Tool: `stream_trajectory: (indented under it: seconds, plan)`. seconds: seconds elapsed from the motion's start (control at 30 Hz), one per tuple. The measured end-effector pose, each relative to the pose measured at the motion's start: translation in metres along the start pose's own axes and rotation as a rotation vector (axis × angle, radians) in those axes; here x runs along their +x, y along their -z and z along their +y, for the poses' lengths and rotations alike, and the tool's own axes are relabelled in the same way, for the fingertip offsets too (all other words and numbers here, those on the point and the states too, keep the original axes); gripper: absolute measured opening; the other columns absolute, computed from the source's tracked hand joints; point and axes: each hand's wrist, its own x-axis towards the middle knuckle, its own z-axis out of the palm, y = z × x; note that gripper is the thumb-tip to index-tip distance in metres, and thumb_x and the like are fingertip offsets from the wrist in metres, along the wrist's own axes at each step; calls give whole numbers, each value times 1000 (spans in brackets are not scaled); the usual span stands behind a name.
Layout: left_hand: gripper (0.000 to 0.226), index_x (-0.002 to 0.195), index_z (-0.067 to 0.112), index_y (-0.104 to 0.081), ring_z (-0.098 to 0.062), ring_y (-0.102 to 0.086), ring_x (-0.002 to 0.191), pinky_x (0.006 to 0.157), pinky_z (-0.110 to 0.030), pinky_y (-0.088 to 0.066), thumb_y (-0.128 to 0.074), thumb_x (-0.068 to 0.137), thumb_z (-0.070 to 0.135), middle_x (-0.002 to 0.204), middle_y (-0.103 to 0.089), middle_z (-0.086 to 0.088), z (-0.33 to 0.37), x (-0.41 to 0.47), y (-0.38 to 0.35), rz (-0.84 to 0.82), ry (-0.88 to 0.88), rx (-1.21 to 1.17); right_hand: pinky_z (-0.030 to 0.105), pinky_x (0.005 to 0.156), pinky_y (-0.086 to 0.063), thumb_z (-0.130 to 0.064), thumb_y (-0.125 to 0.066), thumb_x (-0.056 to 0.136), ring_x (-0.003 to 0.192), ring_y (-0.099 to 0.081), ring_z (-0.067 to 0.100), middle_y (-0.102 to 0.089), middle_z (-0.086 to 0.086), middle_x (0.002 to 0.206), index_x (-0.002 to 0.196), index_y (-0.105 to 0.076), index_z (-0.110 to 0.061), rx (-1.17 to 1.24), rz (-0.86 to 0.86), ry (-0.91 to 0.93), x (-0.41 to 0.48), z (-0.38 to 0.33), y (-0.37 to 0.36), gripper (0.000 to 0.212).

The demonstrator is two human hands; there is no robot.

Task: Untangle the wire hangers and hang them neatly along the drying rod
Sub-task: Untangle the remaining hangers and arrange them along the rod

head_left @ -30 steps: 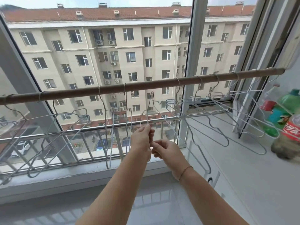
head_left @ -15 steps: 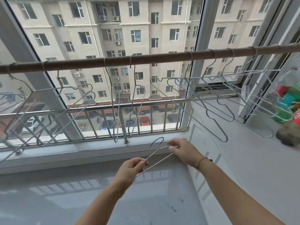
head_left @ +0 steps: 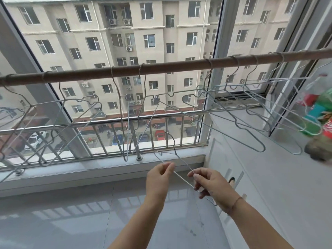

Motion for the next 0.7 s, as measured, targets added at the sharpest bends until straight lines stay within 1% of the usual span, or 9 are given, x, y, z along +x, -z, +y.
stream_trajectory:
  seconds: [0.07, 0.1, 0.13, 0.2, 0.33, 0.4, 0.47, 0.6, 0.7]
  plan:
    - [13, 89, 13, -73, -4, -62, 70, 68, -16, -48, -67, 85, 24, 78, -70, 1, 16, -9, -20, -133, -1, -83, 25, 45, -47, -8, -53, 91, 57, -53, 10, -56, 3, 61, 93, -69, -6, 37, 30, 49, -4, -9, -4, 16]
    - [8, 85, 15, -72, -4, -62, 69, 66, -15, -49, -67, 85, 22, 77, -70, -2, 24, -11, -27, -161, -19, -123, 25, 45, -46, -8, -53, 91, 58, -53, 10, -56, 4, 62, 94, -69, -7, 57, 44, 77, -5, -15, -5, 17]
    - [5, 83, 16, -71, -4, -63, 68, 65, -14, -50, -67, 85, 19, 76, -70, -3, 33, -13, -32, -165, -32, -159, 25, 45, -46, -8, -53, 91, 59, -53, 11, -56, 4, 63, 95, -69, -8, 79, 59, 105, -6, -22, -6, 17]
    - [6, 89, 14, -70, -2, -63, 67, 64, -13, -49, -67, 84, 13, 77, -70, 0, 50, -13, -39, -129, -48, -206, 25, 44, -45, -9, -52, 92, 57, -53, 13, -54, 6, 61, 95, -69, -8, 115, 81, 159, -8, -38, -7, 17]
    - [12, 94, 16, -70, -5, -67, 77, 75, -20, -53, -67, 84, 12, 85, -72, 2, 85, -9, -45, -105, -114, -242, 24, 40, -42, -9, -51, 93, 48, -53, 13, -53, 6, 56, 93, -67, -6, 199, 101, 273, -7, -67, -10, 16]
    - [11, 92, 19, -70, -8, -68, 83, 81, -26, -54, -67, 84, 13, 87, -73, 3, 102, -7, -47, -97, -161, -241, 23, 38, -40, -10, -51, 93, 46, -51, 14, -52, 7, 55, 91, -66, -6, 248, 99, 320, -5, -81, -11, 16]
    - [9, 88, 21, -70, -7, -66, 78, 81, -28, -54, -67, 84, 13, 81, -72, 6, 117, -4, -47, -74, -205, -254, 22, 36, -38, -10, -52, 92, 45, -50, 14, -52, 7, 55, 89, -67, -7, 284, 80, 363, -1, -95, -12, 16]
    - [11, 95, 12, -71, -1, -61, 65, 67, -25, -52, -67, 84, 13, 75, -68, 6, 141, 6, -46, -43, -264, -285, 22, 37, -38, -10, -52, 92, 46, -52, 14, -54, 4, 55, 88, -68, -11, 282, 80, 428, 12, -119, -16, 16]
    - [8, 92, 12, -70, 3, -59, 51, 48, -19, -48, -65, 85, 11, 72, -66, 3, 158, 16, -46, -28, -266, -294, 21, 37, -39, -10, -53, 92, 44, -52, 12, -55, 2, 53, 91, -66, -5, 286, 95, 437, 25, -133, -20, 15]
